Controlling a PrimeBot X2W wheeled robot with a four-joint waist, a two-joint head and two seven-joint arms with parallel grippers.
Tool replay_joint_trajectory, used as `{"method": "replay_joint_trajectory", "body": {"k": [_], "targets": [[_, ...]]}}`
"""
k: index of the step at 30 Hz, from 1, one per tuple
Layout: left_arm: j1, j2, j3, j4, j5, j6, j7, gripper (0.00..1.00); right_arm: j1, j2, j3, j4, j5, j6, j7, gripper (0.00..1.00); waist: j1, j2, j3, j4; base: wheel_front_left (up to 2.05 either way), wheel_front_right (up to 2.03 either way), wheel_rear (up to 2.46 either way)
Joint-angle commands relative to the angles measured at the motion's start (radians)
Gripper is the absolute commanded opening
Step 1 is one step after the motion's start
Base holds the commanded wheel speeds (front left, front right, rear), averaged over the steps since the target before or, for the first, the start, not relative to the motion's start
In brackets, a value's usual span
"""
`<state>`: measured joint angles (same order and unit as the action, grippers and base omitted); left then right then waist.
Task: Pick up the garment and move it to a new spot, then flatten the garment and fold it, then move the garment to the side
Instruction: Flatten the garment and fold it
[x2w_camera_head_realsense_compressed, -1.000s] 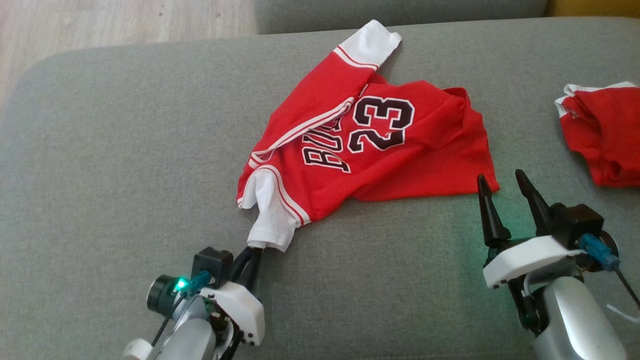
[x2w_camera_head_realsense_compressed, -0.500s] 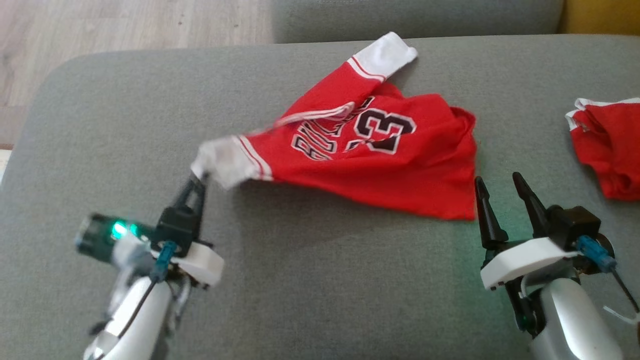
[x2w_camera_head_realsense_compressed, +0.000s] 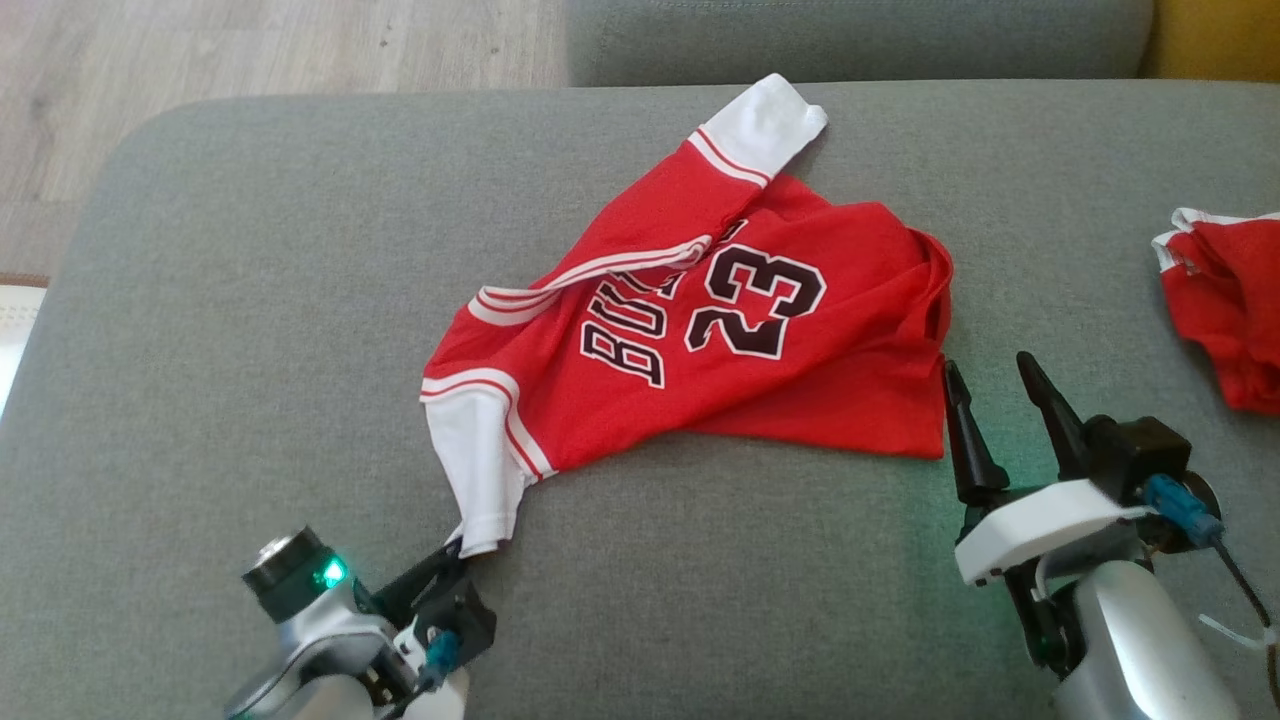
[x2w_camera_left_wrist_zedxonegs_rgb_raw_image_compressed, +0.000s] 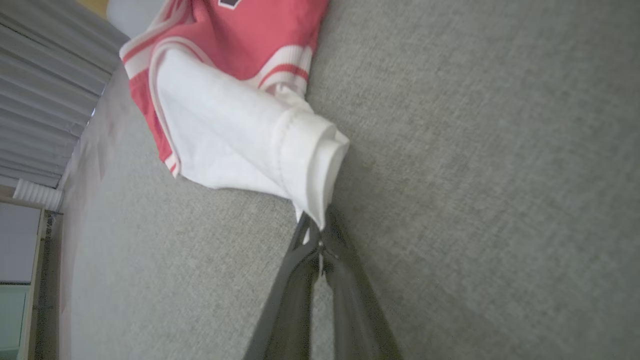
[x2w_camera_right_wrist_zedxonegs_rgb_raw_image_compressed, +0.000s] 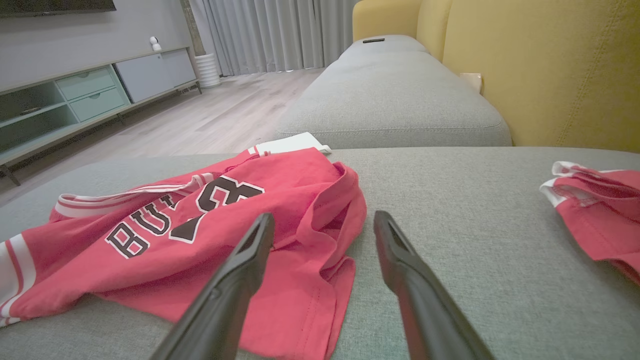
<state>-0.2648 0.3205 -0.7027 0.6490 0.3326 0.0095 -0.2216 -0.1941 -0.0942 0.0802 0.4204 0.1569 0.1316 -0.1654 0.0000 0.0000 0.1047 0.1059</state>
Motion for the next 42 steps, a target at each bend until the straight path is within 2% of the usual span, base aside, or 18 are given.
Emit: {"method": "replay_joint_trajectory", "body": {"k": [1, 6, 16, 18, 20, 21, 23, 26, 28, 31, 38, 42], "targets": [[-0.034, 0.014, 0.043, 0.021, -0.013, 0.017, 0.015, 1.00, -0.023, -0.001, 0.020, -0.031, -0.003, -0.001, 0.001, 1.00, 0.0000, 0.0000, 0.000, 0.001, 0.00, 0.00, 0.00], [-0.038, 0.000, 0.098, 0.074, -0.071, 0.076, -0.004, 1.00, -0.012, -0.002, 0.014, -0.033, -0.003, -0.001, 0.001, 1.00, 0.0000, 0.0000, -0.008, 0.011, 0.00, 0.00, 0.00], [-0.014, 0.014, 0.236, 0.072, -0.230, 0.140, -0.032, 1.00, -0.001, 0.005, 0.006, -0.035, -0.005, -0.001, 0.001, 1.00, 0.0000, 0.0000, -0.026, 0.031, 0.00, 0.00, 0.00], [-0.002, 0.004, 0.309, 0.022, -0.313, 0.167, -0.037, 1.00, 0.003, 0.008, 0.005, -0.037, -0.006, -0.001, 0.001, 1.00, 0.0000, 0.0000, -0.028, 0.035, 0.00, 0.00, 0.00], [0.005, -0.043, 0.398, -0.061, -0.426, 0.175, -0.039, 1.00, 0.005, 0.009, 0.005, -0.040, -0.005, -0.001, 0.001, 1.00, 0.0000, 0.0000, -0.025, 0.038, 0.00, 0.00, 0.00], [0.013, -0.072, 0.445, -0.121, -0.488, 0.169, -0.039, 1.00, 0.005, 0.009, 0.005, -0.042, -0.005, -0.001, 0.001, 1.00, 0.0000, 0.0000, -0.022, 0.038, 0.00, 0.00, 0.00], [0.037, -0.122, 0.515, -0.232, -0.583, 0.128, -0.040, 1.00, 0.003, 0.010, 0.007, -0.047, -0.005, -0.001, 0.002, 1.00, 0.0000, 0.0000, -0.014, 0.035, 0.00, 0.00, 0.00], [0.069, -0.172, 0.552, -0.298, -0.642, 0.056, -0.040, 1.00, -0.003, 0.011, 0.010, -0.055, -0.005, -0.001, 0.004, 1.00, 0.0000, 0.0000, 0.000, 0.027, 0.00, 0.00, 0.00], [0.078, -0.193, 0.544, -0.280, -0.656, 0.012, -0.040, 1.00, -0.006, 0.011, 0.016, -0.057, -0.005, -0.001, 0.005, 1.00, 0.0000, 0.0000, 0.008, 0.019, 0.00, 0.00, 0.00], [0.064, -0.209, 0.520, -0.227, -0.646, -0.025, -0.040, 1.00, -0.012, 0.008, 0.019, -0.061, -0.005, -0.001, 0.008, 1.00, 0.0000, 0.0000, 0.020, 0.005, 0.00, 0.00, 0.00], [0.002, -0.229, 0.487, -0.084, -0.646, -0.079, -0.040, 1.00, -0.021, 0.001, 0.023, -0.066, -0.006, -0.001, 0.011, 1.00, 0.0000, 0.0000, 0.045, -0.026, 0.00, 0.00, 0.00], [-0.031, -0.227, 0.473, 0.006, -0.643, -0.086, -0.037, 1.00, -0.022, 0.001, 0.026, -0.065, -0.006, -0.001, 0.008, 1.00, 0.0000, 0.0000, 0.055, -0.039, 0.00, 0.00, 0.00]]}}
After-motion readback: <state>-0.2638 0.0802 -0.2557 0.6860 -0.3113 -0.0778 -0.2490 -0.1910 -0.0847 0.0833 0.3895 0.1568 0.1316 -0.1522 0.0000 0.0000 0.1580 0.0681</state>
